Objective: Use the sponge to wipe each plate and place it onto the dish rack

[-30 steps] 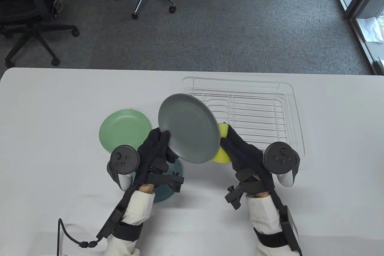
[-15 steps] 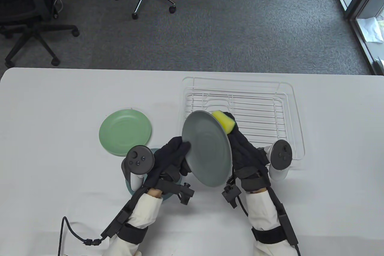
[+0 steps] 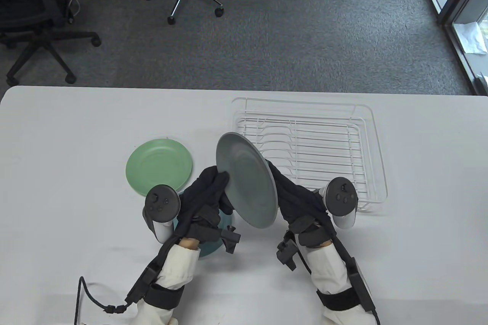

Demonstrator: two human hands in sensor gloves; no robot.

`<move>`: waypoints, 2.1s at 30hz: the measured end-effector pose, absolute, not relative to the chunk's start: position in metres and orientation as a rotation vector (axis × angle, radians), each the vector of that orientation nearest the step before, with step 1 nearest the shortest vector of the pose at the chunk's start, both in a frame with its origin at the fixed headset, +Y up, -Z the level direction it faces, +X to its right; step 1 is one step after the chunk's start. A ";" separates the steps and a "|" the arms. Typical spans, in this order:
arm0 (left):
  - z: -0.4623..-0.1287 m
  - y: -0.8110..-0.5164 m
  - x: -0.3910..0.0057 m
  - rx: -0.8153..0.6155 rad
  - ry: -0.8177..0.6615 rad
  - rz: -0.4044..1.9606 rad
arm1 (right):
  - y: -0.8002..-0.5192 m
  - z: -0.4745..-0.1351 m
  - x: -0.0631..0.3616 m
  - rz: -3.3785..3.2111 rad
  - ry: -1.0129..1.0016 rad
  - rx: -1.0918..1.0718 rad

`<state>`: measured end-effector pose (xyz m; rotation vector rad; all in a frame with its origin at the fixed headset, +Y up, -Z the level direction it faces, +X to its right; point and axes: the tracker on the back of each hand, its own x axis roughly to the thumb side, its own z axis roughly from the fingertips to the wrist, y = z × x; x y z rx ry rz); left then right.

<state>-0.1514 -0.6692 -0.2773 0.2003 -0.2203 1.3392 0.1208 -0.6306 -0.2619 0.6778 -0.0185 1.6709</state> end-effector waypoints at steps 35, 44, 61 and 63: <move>-0.268 -0.666 -0.131 0.258 -0.366 1.320 | -0.668 -0.279 0.099 1.625 0.085 0.631; -0.277 -0.666 -0.168 0.401 -0.220 1.222 | -0.669 -0.284 0.107 1.412 0.270 0.637; -0.280 -0.655 -0.166 0.513 -0.295 0.885 | -0.637 -0.275 0.195 1.280 -0.104 0.575; -0.280 -0.649 -0.164 0.538 -0.313 0.800 | -0.637 -0.275 0.202 1.237 -0.116 0.563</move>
